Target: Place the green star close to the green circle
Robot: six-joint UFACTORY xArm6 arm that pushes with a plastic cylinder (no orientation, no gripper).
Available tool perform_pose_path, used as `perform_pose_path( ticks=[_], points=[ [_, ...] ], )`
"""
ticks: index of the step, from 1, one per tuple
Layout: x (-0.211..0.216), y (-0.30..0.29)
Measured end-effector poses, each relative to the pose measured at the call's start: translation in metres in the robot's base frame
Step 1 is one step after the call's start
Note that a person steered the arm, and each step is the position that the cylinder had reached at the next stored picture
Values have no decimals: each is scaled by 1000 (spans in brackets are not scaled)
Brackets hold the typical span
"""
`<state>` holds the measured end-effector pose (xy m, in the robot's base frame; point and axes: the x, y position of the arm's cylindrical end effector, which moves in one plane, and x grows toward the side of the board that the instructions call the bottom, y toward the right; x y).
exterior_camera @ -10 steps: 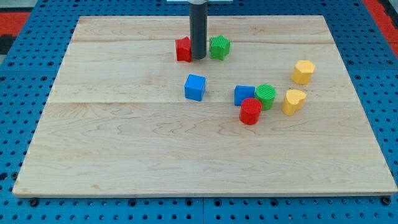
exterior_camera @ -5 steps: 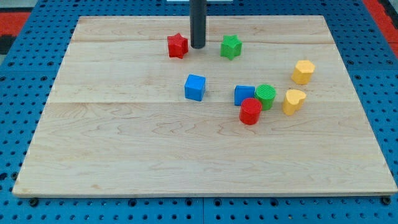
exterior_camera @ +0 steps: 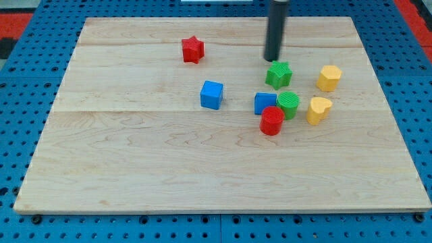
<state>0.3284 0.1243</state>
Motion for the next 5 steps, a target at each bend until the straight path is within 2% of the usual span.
perform_pose_path(
  ticks=[1, 2, 5],
  points=[
    [88, 1],
    [119, 18],
    [79, 122]
  ],
)
